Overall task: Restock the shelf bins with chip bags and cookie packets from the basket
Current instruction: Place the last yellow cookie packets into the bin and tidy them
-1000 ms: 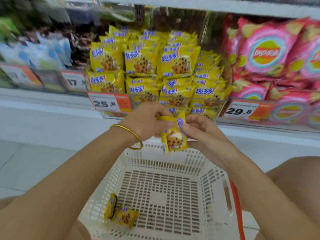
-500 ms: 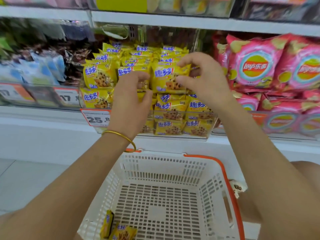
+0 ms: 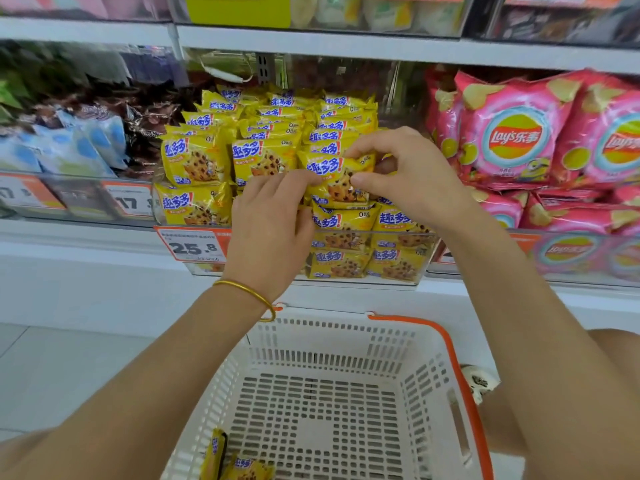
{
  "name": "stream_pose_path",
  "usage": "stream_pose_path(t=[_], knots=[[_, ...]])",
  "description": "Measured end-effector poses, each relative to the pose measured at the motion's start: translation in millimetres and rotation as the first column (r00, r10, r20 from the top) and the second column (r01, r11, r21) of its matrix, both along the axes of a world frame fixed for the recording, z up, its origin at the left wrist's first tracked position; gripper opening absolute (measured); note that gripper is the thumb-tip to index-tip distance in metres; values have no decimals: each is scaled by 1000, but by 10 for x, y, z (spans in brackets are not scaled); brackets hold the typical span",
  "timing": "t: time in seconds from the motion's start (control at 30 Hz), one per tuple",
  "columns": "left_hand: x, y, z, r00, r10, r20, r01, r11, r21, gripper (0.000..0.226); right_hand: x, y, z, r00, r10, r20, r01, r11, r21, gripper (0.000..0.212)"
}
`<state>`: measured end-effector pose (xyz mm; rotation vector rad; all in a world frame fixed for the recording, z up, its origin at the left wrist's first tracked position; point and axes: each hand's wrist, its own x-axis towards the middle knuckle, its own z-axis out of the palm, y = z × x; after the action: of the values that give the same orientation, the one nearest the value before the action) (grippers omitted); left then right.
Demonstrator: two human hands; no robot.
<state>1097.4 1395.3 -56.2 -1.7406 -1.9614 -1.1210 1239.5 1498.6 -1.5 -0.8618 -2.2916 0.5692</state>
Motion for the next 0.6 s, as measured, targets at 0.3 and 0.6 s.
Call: stream_pose_path(t=[0.3,0.6], knots=[[-33,-87,-13,999,20,-50,-18,999,33,37,97,-65,-33,992,-93,-91,94,996,7,47],[-103,-602,-354,998,-34,-50,23,976,-215,27,-43,-743,-643,919,24,-394,13,996,90,29]])
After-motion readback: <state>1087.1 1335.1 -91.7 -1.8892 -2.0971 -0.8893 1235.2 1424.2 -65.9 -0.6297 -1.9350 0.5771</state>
